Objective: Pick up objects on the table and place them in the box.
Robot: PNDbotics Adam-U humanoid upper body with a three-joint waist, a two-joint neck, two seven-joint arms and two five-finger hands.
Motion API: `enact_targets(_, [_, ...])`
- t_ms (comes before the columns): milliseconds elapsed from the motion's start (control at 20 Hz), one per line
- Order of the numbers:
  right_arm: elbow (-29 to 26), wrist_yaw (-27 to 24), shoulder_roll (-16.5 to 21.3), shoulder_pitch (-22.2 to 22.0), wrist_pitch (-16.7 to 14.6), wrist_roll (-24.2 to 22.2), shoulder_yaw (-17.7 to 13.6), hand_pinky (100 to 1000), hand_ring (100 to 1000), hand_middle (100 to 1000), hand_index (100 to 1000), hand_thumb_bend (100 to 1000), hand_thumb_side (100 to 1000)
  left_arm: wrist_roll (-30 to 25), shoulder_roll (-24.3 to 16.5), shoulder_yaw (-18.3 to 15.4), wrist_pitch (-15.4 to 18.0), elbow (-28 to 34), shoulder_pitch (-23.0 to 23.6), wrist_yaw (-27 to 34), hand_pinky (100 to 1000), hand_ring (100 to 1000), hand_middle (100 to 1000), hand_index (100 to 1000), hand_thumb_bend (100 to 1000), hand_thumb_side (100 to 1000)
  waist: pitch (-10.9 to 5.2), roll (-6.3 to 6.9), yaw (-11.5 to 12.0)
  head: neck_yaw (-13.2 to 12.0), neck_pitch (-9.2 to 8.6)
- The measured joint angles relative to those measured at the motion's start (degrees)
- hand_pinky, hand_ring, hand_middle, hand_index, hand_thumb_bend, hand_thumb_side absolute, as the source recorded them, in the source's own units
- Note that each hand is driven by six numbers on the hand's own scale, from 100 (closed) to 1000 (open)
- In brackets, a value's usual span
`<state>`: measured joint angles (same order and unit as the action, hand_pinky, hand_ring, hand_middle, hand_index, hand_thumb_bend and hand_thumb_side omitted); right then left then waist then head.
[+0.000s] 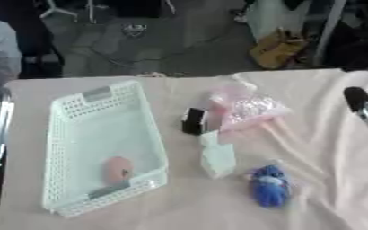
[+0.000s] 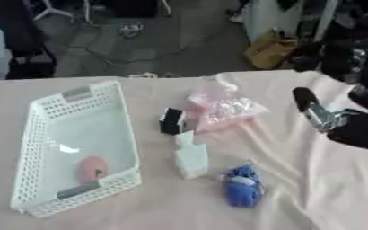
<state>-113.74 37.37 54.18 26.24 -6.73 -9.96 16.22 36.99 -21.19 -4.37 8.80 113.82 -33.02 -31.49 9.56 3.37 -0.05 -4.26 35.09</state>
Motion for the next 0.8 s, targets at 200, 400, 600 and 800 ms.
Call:
enact_targets(200, [0.0,1.9,-0.1,0.5,1.3,-4.7,2.8,865,870,879,864,219,1000,-0.1,0.0,0.2,0.1,0.0,0.0,0.0,851,993,917,977,100,973,-0.04,-0.04,0.2,0.4,0.02])
enact_targets(400, [0.0,5.0,-0.8,1.0,3.8,-9.1,6.2,888,875,889,874,228,1000,-0.3,0.0,0.3,0.2,0.0,0.0,0.2,851,994,917,977,100,973,-0.13,-0.10,0.4,1.1,0.02])
enact_targets(600, [0.1,7.9,-1.7,2.4,6.2,-11.7,9.6,913,880,892,883,227,1000,-0.5,0.0,0.4,0.1,0.0,0.0,0.3,852,994,918,977,100,973,-0.49,-0.10,0.6,2.0,0.03])
enact_targets(800, [2.1,8.6,-3.7,4.2,7.4,-12.9,12.6,930,892,886,884,253,1000,-0.8,0.0,0.7,0.1,0.0,0.0,0.4,851,994,918,975,100,972,-0.56,-0.10,0.6,2.6,0.03])
